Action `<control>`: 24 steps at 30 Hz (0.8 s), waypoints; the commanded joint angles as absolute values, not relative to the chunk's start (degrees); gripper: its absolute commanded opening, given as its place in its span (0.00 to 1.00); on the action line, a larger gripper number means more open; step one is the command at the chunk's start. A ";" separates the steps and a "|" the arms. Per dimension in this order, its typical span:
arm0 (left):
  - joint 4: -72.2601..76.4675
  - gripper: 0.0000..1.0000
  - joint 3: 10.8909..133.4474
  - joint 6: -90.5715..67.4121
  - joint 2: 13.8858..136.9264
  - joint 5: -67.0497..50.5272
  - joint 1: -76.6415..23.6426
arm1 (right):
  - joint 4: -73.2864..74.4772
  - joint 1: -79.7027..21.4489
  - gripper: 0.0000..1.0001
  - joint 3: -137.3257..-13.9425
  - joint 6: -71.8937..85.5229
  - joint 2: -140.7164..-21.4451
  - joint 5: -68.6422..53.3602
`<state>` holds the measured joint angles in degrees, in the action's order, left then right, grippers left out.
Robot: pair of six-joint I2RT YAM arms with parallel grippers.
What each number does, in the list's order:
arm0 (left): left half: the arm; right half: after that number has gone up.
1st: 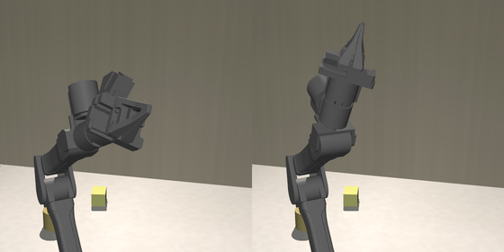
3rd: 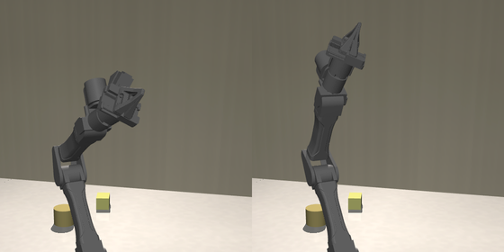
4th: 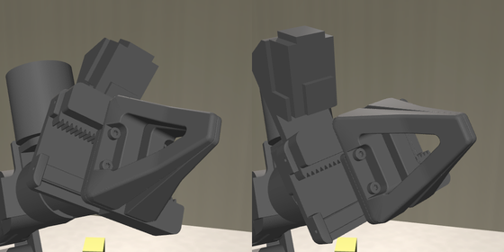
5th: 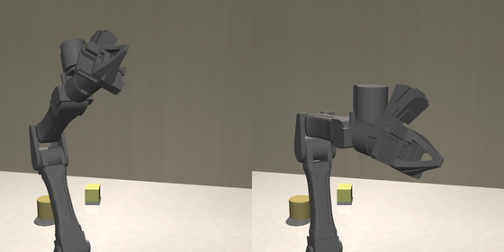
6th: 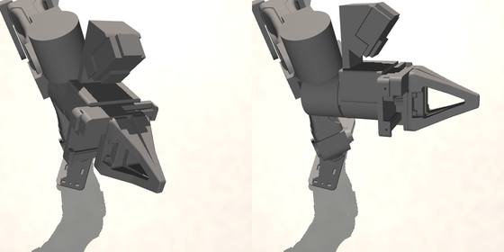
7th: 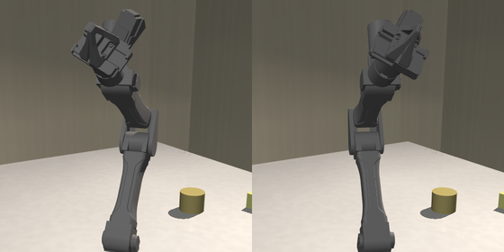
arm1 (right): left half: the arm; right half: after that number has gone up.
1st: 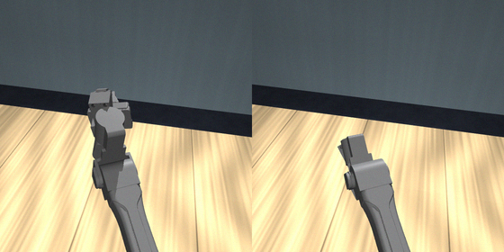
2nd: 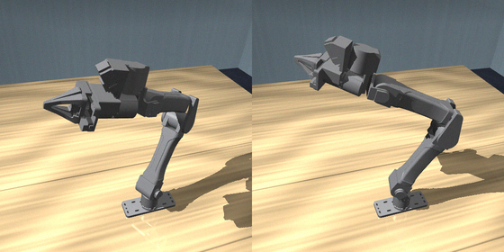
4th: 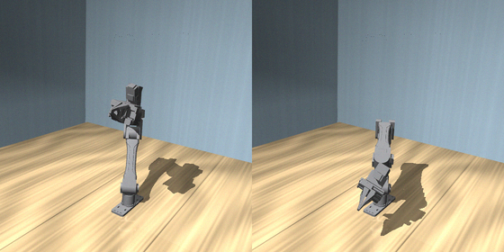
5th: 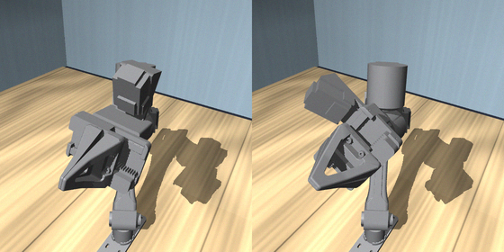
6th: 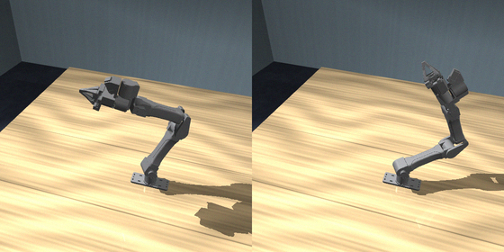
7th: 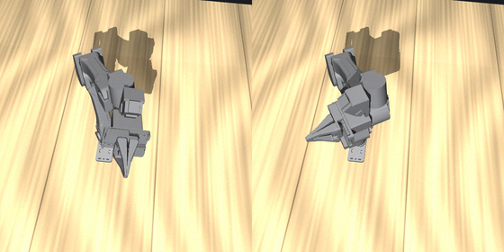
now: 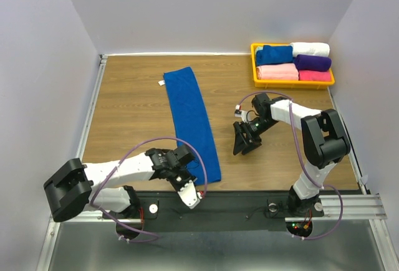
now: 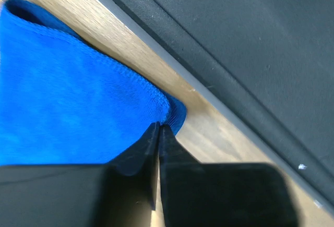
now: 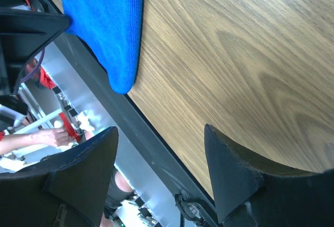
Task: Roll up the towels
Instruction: Fold the towel
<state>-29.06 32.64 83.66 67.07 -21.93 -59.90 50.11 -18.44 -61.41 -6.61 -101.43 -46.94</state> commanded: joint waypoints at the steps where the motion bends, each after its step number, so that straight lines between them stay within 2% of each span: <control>1: -26.80 0.20 31.20 81.30 67.85 -21.45 -59.68 | 51.68 -18.63 0.71 -63.72 -8.35 -101.69 -49.22; 2: -27.07 0.27 31.38 80.86 67.16 -21.27 -59.68 | 51.77 -18.63 0.71 -63.89 -8.26 -101.60 -49.57; 4: -29.08 0.34 32.16 79.20 65.84 -21.27 -59.68 | 51.86 -18.63 0.71 -63.98 -8.35 -101.17 -49.57; 7: -32.59 0.37 34.18 75.77 62.42 -21.53 -59.68 | 52.12 -18.63 0.71 -64.25 -8.35 -100.90 -49.75; 9: -34.36 0.57 36.91 72.44 61.18 -21.62 -59.68 | 52.29 -18.63 0.71 -64.34 -8.44 -100.64 -50.53; 10: -35.58 0.61 38.74 71.03 60.56 -21.45 -59.68 | 52.38 -18.55 0.71 -64.51 -8.52 -100.46 -50.71; 16: -34.19 0.59 47.36 56.02 66.17 -21.18 -59.77 | 52.65 -18.02 0.70 -65.48 -8.26 -100.55 -51.42; 19: -31.47 0.48 51.48 44.06 73.81 -20.48 -59.94 | 52.91 -16.45 0.70 -66.35 -8.26 -101.34 -50.98; 24: -29.36 0.48 55.19 29.81 81.65 -22.14 -60.12 | 54.66 -12.58 0.70 -67.76 -9.23 -102.48 -50.45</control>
<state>-29.93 53.17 43.94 79.79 -20.67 -59.92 52.40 -15.40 -65.01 -7.86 -101.91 -49.60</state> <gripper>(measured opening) 0.479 0.698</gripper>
